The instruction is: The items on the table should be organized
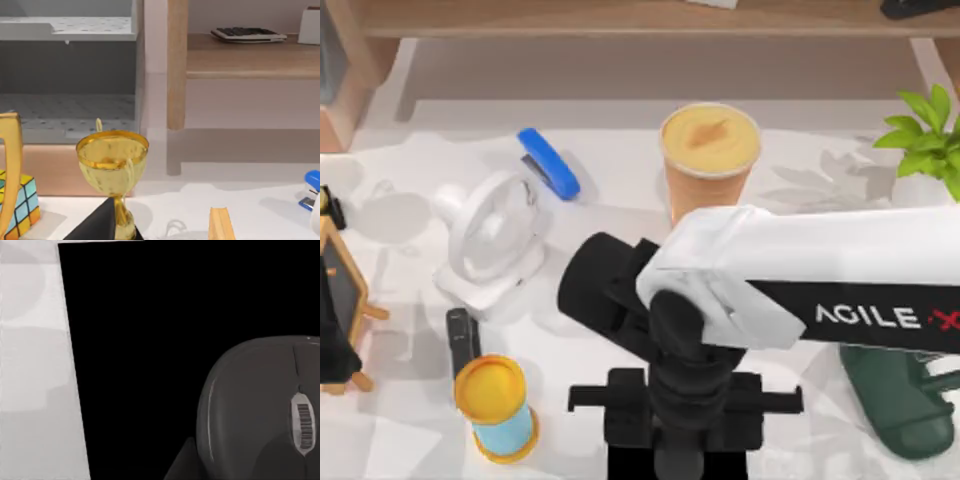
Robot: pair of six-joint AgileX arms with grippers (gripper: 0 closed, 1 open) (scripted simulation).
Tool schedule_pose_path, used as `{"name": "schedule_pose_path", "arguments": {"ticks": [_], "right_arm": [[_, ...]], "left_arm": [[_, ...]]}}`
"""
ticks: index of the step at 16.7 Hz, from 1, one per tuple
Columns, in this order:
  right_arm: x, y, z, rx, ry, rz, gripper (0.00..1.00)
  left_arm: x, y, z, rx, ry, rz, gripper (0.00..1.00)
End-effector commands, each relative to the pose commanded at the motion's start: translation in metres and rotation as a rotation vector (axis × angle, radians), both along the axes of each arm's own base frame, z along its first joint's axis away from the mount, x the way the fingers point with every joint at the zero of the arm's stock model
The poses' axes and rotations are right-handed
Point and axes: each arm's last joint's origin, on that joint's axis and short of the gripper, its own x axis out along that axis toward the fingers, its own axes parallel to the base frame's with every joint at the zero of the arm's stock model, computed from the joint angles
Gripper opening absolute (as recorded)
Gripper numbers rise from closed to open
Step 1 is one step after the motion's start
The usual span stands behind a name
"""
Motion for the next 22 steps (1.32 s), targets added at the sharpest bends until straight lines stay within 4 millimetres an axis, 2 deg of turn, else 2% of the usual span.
{"name": "schedule_pose_path", "arguments": {"ticks": [6,19,22], "right_arm": [[-0.0006,0.0004,-0.0044,-0.001,0.001,0.004,0.00],[-0.0006,0.0004,-0.0044,-0.001,0.001,0.004,0.98],[-0.0006,0.0004,-0.0044,-0.001,0.001,0.004,1.00]], "left_arm": [[0.0000,0.0000,0.0000,0.000,0.000,0.000,1.00],[0.0000,0.0000,0.0000,0.000,0.000,0.000,1.00],[0.0000,0.0000,0.0000,0.000,0.000,0.000,1.00]]}}
